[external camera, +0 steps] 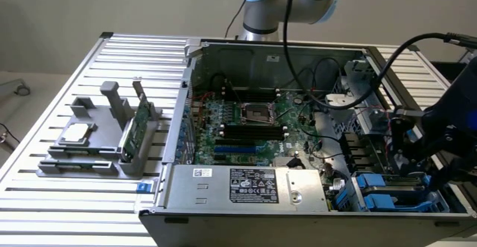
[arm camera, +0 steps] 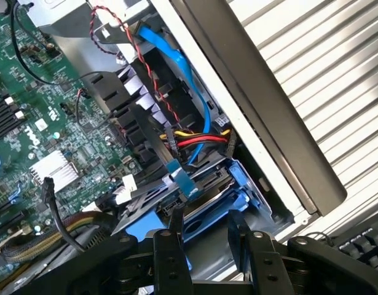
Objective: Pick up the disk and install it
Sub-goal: 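Insert the first disk wire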
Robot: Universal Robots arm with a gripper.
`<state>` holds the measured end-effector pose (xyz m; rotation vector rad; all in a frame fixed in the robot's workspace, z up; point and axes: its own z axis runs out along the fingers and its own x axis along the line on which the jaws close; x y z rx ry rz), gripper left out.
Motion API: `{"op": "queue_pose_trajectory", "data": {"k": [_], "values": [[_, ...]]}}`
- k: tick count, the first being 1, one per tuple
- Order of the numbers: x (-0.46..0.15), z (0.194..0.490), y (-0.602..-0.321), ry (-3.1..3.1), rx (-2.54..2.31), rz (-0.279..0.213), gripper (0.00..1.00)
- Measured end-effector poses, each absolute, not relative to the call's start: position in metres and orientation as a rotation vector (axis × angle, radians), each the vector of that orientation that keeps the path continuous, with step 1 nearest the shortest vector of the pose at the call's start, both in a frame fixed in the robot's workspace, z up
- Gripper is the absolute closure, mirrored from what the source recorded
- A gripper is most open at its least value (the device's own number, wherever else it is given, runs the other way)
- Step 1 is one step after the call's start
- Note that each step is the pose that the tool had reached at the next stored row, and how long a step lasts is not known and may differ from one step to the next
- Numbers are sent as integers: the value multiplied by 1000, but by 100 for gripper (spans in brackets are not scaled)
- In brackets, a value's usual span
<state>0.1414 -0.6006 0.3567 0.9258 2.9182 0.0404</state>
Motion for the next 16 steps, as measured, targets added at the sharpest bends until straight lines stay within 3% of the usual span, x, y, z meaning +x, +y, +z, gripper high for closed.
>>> {"op": "queue_pose_trajectory", "data": {"k": [16], "values": [[150,354,-599,2857,1096,33,58]]}}
